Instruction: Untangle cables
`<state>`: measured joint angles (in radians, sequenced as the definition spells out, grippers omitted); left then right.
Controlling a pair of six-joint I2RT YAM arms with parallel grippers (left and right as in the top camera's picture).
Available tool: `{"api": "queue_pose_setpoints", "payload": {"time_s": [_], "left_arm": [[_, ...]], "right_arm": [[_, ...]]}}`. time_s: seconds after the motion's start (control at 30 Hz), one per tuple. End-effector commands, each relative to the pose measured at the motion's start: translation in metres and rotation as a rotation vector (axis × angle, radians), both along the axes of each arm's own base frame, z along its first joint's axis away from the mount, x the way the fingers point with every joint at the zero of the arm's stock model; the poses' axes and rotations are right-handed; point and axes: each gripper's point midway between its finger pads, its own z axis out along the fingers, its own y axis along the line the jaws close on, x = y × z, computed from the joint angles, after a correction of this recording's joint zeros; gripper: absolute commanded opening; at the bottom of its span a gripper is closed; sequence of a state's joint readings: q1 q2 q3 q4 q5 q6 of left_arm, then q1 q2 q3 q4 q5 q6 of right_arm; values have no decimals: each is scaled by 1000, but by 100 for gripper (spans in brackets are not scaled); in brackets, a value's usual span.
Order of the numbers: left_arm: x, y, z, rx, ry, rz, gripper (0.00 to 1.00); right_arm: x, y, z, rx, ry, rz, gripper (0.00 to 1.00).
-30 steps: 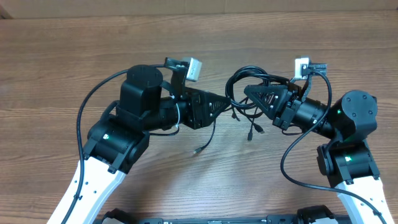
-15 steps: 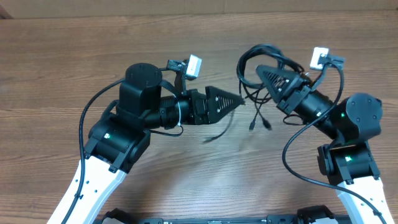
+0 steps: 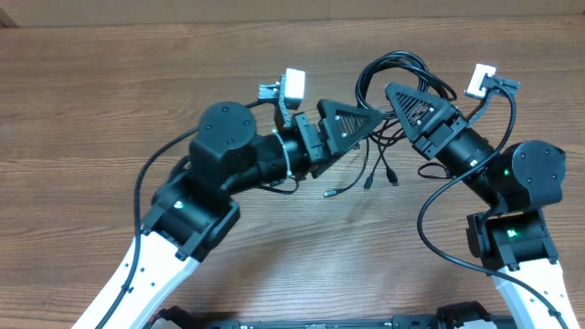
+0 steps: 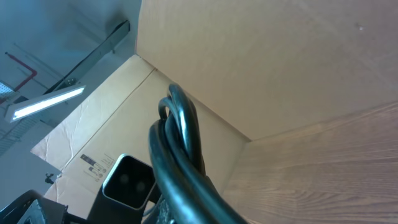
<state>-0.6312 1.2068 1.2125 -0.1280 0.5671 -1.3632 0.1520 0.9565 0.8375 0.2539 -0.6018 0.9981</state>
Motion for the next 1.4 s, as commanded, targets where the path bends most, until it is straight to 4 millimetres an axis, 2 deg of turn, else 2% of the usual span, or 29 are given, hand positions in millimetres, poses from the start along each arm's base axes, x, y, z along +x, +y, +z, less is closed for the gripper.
{"api": "queue_pose_setpoints", "payload": {"time_s": [0.0, 0.13, 0.27, 0.4, 0.5, 0.6, 0.67, 0.83, 1.0, 1.23, 1.37], "left_arm": [[15, -10, -9, -44, 161, 83, 97], [25, -25, -30, -64, 311, 89, 84], [34, -36, -33, -84, 297, 68, 77], [39, -32, -26, -105, 273, 77, 72], [44, -27, -28, -102, 279, 90, 60], [48, -23, -28, -102, 281, 103, 54], [50, -21, -28, -103, 280, 112, 46], [53, -20, -28, -105, 277, 127, 45], [52, -21, -28, -108, 286, 134, 40], [52, -21, -28, -108, 286, 134, 17], [52, -21, -28, -108, 286, 134, 10]], "right_arm": [[-3, -2, 13, 13, -34, -12, 4], [-3, -2, 13, 13, -34, -12, 4], [-3, -2, 13, 13, -34, -13, 4], [-3, -2, 13, 13, -34, -13, 4], [-3, -2, 13, 13, -34, -12, 4], [-4, -2, 13, 13, -35, -11, 4], [-4, -1, 13, 13, -35, -10, 4], [-5, 0, 13, 10, -35, 0, 4], [-7, 2, 11, 2, -29, 18, 4], [-5, 3, 3, -6, 3, 18, 4], [-7, 4, 3, -8, 3, 28, 4]]}}
